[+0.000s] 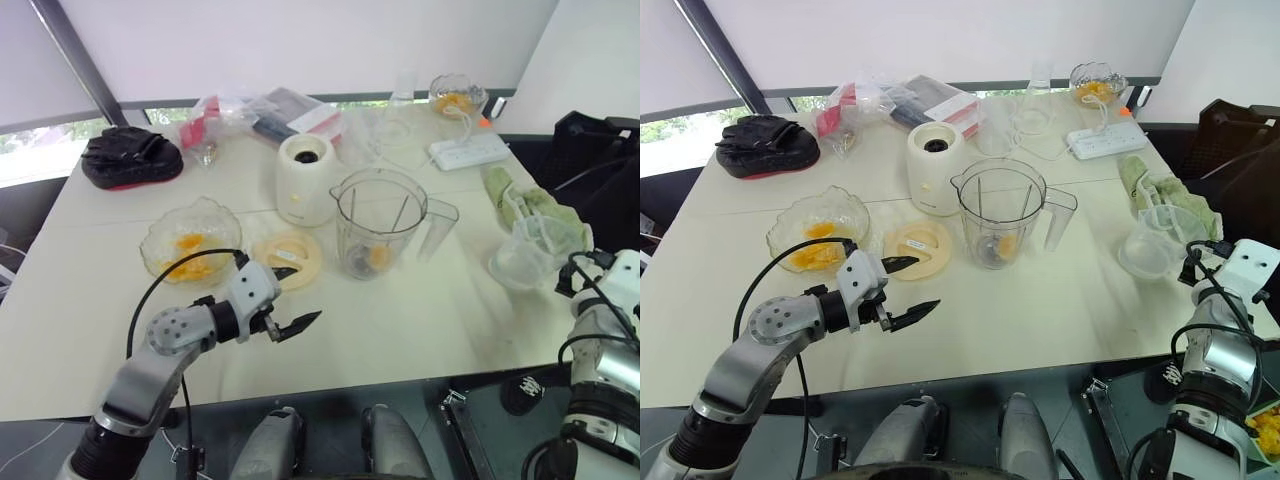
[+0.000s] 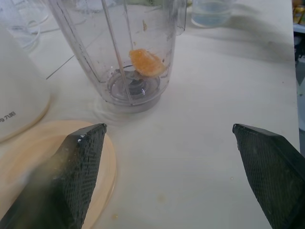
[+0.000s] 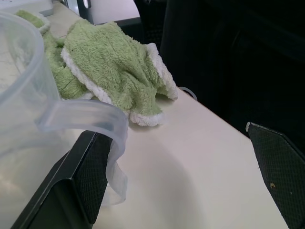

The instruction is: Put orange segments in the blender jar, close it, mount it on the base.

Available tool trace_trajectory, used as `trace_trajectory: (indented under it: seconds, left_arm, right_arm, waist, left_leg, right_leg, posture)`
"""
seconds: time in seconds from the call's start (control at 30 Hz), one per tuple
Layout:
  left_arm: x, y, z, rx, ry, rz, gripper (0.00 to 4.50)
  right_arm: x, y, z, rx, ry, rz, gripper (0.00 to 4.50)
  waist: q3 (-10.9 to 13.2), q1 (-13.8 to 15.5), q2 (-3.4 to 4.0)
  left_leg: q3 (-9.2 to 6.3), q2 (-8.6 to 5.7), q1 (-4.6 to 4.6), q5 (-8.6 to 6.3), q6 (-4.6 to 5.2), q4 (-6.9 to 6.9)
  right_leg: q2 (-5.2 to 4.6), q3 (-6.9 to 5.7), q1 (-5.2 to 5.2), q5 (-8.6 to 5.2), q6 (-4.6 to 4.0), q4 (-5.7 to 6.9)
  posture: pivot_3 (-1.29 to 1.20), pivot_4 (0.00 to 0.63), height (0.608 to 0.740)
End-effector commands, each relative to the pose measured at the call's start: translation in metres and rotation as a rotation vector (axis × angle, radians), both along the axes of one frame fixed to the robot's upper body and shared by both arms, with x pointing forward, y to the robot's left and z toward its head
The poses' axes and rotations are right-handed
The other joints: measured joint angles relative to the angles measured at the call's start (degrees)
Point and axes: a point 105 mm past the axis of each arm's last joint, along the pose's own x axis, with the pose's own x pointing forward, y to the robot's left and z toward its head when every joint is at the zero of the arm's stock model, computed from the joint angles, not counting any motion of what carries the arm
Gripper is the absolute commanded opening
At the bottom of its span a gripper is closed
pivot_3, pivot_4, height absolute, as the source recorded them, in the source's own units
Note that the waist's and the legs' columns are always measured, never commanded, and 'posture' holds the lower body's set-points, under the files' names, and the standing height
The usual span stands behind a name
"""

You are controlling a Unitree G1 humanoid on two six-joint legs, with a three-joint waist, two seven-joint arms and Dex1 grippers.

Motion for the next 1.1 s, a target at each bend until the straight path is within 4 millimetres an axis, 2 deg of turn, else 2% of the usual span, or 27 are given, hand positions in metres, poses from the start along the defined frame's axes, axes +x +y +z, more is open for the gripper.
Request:
trace_trajectory:
  seconds: [0.03, 0.13, 0.23, 0.3, 0.57, 0.67, 0.7, 1.1]
  left_arm:
    - [-0.002, -0.004, 0.010, 0.000, -0.053, -0.029, 4.43]
    - [-0.002, -0.004, 0.010, 0.001, -0.054, -0.029, 4.50]
    - [-0.002, -0.005, 0.010, 0.002, -0.056, -0.028, 4.50]
    - [-0.001, -0.005, 0.010, 0.003, -0.057, -0.029, 4.50]
    - [-0.001, -0.006, 0.009, 0.006, -0.063, -0.035, 4.50]
    - [-0.001, -0.007, 0.009, 0.006, -0.064, -0.037, 4.50]
    - [-0.001, -0.007, 0.009, 0.007, -0.065, -0.038, 4.50]
    - [0.000, -0.007, 0.009, 0.016, -0.069, -0.042, 4.50]
  right_arm:
    - [0.001, -0.009, 0.021, -0.059, -0.046, -0.020, 4.50]
    - [0.002, -0.010, 0.022, -0.064, -0.049, -0.020, 3.74]
    - [0.003, -0.009, 0.022, -0.068, -0.049, -0.013, 2.15]
    - [0.003, -0.008, 0.021, -0.070, -0.046, -0.006, 1.27]
    - [0.000, -0.006, 0.017, -0.064, -0.042, 0.000, 1.27]
    - [-0.001, -0.005, 0.016, -0.064, -0.044, -0.003, 0.45]
    - [-0.002, -0.005, 0.016, -0.064, -0.044, -0.003, 0.02]
    - [-0.004, 0.001, 0.015, -0.067, -0.052, 0.010, 0.02]
  waist:
    - [0.0, 0.0, 0.00]
    - [0.0, 0.0, 0.01]
    - [0.0, 0.1, 0.02]
    - [0.0, 0.1, 0.03]
    - [0.0, -0.1, 0.04]
    - [0.0, 0.0, 0.04]
    - [0.0, 0.0, 0.06]
    - [0.0, 0.3, 0.03]
  left_leg:
    - [0.00, 0.00, 0.00, 0.00, 0.00, 0.00]
    - [0.00, 0.00, 0.00, 0.00, 0.00, 0.00]
    - [0.00, 0.00, 0.00, 0.00, 0.00, -0.01]
    - [0.00, 0.00, 0.00, 0.00, 0.00, -0.02]
    - [0.00, 0.00, 0.00, 0.00, 0.00, -0.04]
    - [0.00, 0.00, 0.00, 0.00, 0.00, -0.04]
    - [0.00, 0.00, 0.00, 0.00, 0.00, -0.04]
    - [-0.07, 0.00, 0.02, 0.00, 0.01, -0.04]
  right_leg:
    - [0.00, 0.00, 0.00, 0.00, 0.00, 0.00]
    - [0.00, 0.00, 0.00, 0.00, 0.00, 0.00]
    - [0.00, 0.00, 0.00, 0.00, 0.00, 0.00]
    - [0.00, 0.01, 0.00, 0.00, 0.00, -0.02]
    - [0.00, 0.01, 0.00, 0.00, 0.00, -0.02]
    - [0.00, 0.01, 0.00, 0.00, 0.00, -0.04]
    - [0.00, 0.01, 0.00, 0.00, 0.00, -0.04]
    - [0.00, -0.03, 0.13, 0.00, 0.00, -0.13]
  posture:
    - [0.00, 0.150, 0.740]
    - [0.00, 0.150, 0.740]
    - [0.00, 0.150, 0.740]
    - [0.00, 0.150, 0.740]
    - [0.00, 0.150, 0.740]
    - [0.00, 0.150, 0.740]
    - [0.00, 0.150, 0.740]
    - [0.00, 0.150, 0.740]
